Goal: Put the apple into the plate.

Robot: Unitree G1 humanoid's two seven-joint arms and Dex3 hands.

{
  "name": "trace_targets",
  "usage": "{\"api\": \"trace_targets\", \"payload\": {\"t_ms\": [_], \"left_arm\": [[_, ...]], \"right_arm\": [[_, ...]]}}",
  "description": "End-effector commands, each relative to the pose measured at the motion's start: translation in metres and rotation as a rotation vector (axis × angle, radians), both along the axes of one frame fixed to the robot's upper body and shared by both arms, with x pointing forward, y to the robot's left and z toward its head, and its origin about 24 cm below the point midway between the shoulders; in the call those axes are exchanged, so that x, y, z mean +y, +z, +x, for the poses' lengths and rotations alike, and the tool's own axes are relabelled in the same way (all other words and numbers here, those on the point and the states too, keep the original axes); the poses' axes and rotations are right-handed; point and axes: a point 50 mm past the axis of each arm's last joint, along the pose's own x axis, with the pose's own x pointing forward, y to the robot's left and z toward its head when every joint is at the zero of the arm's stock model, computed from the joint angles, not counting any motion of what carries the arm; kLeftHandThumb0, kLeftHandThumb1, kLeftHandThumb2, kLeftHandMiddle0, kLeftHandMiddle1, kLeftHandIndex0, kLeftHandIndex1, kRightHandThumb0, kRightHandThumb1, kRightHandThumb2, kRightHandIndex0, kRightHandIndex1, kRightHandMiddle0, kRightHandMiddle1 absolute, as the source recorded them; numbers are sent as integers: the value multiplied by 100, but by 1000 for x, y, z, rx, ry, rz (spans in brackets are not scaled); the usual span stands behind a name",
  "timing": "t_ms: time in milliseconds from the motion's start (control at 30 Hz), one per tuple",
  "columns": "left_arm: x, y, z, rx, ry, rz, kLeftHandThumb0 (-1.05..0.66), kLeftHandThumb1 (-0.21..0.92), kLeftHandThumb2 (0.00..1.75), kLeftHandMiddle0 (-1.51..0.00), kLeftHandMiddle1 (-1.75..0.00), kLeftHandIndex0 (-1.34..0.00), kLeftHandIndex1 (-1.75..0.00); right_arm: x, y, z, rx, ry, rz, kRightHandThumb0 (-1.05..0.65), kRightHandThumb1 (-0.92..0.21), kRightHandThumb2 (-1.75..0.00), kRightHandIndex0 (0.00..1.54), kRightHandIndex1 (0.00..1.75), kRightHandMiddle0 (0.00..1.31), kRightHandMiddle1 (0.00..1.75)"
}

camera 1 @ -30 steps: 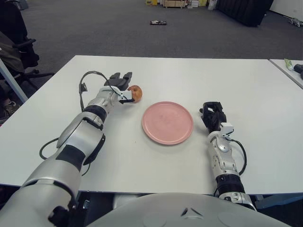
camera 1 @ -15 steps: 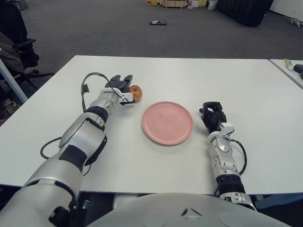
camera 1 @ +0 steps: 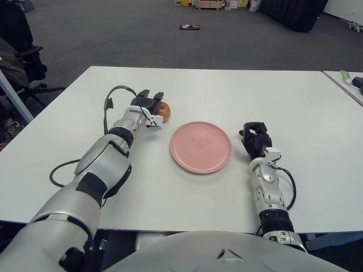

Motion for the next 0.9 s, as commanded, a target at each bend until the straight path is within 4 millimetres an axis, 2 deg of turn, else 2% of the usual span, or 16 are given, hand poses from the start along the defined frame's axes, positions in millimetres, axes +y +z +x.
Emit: {"api": "trace_targets", "payload": {"t_ms": [0,233,400,600,867], "left_arm": [[-9,19,10,-72,-44,26,-88,61,73,0,-20,0,-20],[-18,29,14,-121,-102,48,-86,59,75,0,-33,0,-19],[-25,36,17,-151,-136,61,-85,59,76,0,-42,0,-28],[-32,42,19,-165,-166,64,-82,58,77,0,-45,0,-38],[-38,48,21,-184,-190,70,-80,56,80,0,-50,0,-41]], "right_arm": [[-2,0,-1,-5,-4,-7,-34,-92,-53,42,137,19,175],[0,1,-2,-4,-7,-2,-34,-92,-53,42,137,19,175],[1,1,-2,-6,-11,-5,-34,-92,-53,41,136,19,175],[2,1,-3,-5,-14,1,-34,-92,-53,42,136,19,175],[4,2,-4,-6,-5,0,-34,-92,-53,42,135,19,175]]}}
